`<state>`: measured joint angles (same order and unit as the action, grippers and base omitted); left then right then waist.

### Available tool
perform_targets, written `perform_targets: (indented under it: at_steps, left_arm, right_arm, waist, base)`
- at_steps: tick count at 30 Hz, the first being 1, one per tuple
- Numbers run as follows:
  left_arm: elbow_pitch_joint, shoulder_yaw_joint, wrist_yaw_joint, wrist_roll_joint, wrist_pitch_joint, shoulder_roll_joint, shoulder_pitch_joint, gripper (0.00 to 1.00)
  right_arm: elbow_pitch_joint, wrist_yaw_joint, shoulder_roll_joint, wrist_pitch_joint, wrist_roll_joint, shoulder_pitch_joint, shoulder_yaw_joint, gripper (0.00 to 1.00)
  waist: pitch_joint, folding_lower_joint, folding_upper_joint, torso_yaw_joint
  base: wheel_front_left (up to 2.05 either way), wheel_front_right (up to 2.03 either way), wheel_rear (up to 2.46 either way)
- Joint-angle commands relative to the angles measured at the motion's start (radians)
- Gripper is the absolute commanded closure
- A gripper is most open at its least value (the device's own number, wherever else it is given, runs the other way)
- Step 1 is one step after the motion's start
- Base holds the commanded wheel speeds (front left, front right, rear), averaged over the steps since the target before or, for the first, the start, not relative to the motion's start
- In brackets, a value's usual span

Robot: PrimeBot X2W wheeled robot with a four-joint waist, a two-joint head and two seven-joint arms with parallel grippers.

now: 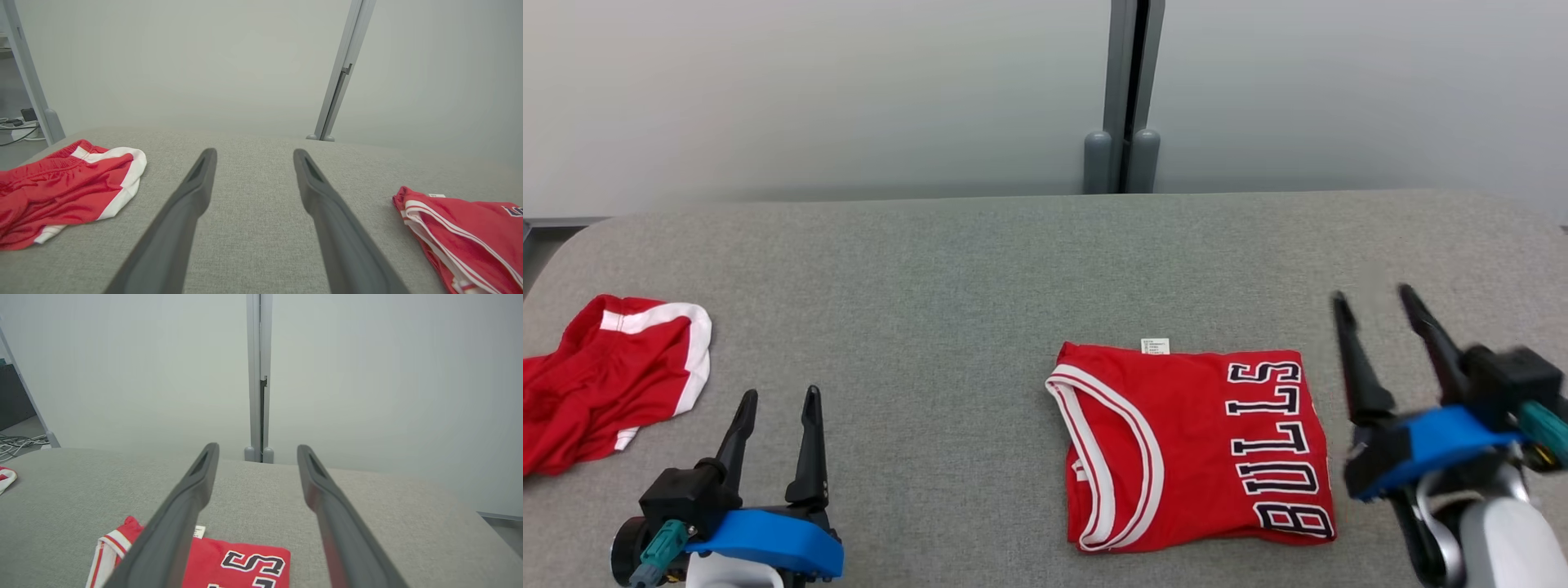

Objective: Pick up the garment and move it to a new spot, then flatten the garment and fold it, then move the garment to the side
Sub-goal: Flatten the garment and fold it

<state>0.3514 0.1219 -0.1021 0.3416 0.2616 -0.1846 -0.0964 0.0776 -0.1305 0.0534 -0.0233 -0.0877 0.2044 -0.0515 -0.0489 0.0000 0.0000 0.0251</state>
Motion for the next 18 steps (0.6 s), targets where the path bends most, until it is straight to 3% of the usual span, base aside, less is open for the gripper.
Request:
perform_targets:
  at_steps: [1,6,18]
  left_arm:
    - [-0.009,-0.002,0.005,-0.006,0.005,-0.003,0.010,0.00]
    - [-0.023,-0.006,0.011,-0.010,0.005,-0.005,0.031,0.00]
    - [-0.017,-0.014,0.019,-0.002,0.005,-0.005,0.068,0.00]
  right_arm:
    - [-0.018,0.000,0.002,0.025,0.017,-0.044,-0.029,0.00]
    - [-0.021,0.000,-0.002,0.088,-0.010,-0.127,-0.066,0.00]
    - [0.079,0.000,0.001,0.159,-0.006,-0.172,-0.038,0.00]
  waist:
    - [0.008,0.0000,0.0000,-0.008]
    - [0.025,0.0000,0.0000,-0.028]
    - [0.055,0.0000,0.0000,-0.024]
  base:
    - [0.00,0.00,0.00]
    - [0.00,0.00,0.00]
    - [0.00,0.00,0.00]
